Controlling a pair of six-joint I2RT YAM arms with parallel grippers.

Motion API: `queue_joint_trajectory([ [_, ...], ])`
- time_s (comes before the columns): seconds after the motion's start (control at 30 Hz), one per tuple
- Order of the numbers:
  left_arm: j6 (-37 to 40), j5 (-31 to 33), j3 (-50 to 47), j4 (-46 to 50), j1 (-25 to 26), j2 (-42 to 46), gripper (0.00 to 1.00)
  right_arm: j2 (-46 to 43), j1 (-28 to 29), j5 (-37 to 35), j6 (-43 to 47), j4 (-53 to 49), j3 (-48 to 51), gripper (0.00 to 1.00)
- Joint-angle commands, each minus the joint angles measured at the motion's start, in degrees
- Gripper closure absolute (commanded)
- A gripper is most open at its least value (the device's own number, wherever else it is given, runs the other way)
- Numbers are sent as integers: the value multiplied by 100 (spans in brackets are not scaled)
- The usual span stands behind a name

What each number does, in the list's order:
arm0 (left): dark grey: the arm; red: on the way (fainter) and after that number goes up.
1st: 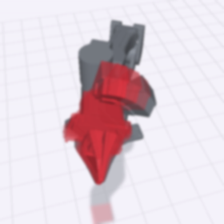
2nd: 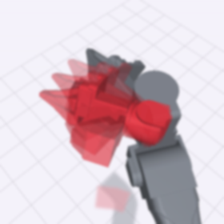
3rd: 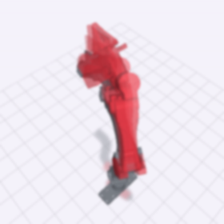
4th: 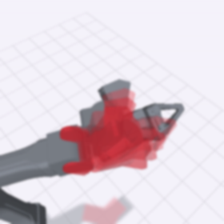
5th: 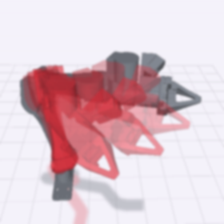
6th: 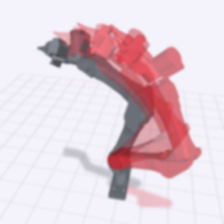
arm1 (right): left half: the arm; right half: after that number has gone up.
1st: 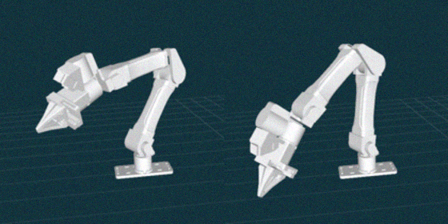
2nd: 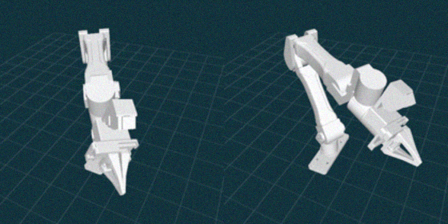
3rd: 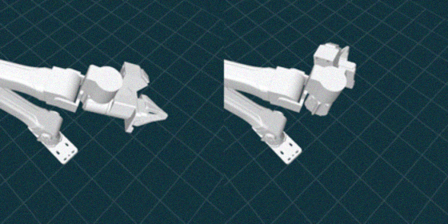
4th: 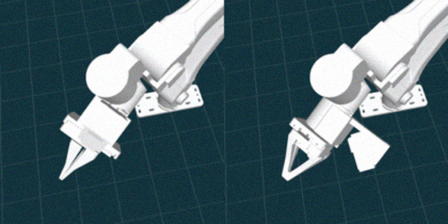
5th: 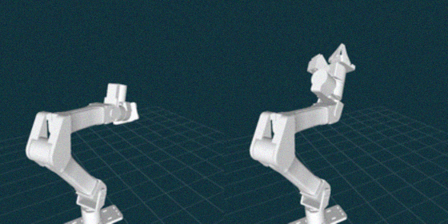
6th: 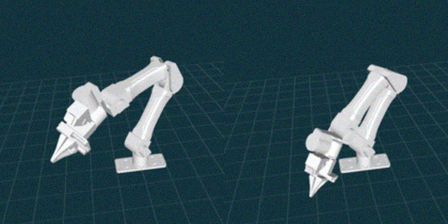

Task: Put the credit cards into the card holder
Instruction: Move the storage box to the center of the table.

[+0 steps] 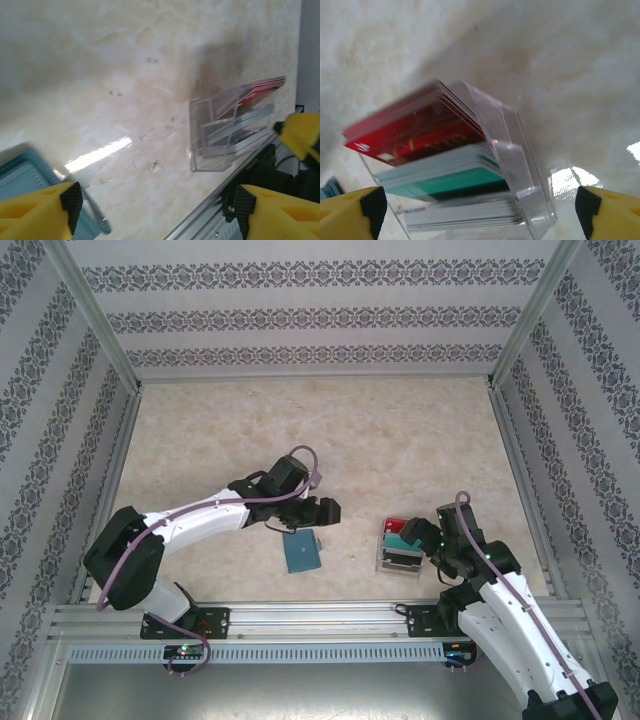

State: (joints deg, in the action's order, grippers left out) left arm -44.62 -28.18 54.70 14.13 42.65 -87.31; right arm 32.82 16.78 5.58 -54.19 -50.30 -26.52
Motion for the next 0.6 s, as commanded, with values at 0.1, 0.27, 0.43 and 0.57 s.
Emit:
queue_joint_trajectory([
  [0.1,217,33,246,-65,72,3,18,-18,412,618,-523,214,319,2],
  [0.27,193,264,218,-45,76,86,17,232,1069,602,-966,989,419,2],
  [0.43,193,563,278,128,76,127,17,879,1451,485,-1154,2060,391,2],
  [0.57,14,1089,244,307,50,204,18,1489,1476,530,-1185,2999,289,2],
])
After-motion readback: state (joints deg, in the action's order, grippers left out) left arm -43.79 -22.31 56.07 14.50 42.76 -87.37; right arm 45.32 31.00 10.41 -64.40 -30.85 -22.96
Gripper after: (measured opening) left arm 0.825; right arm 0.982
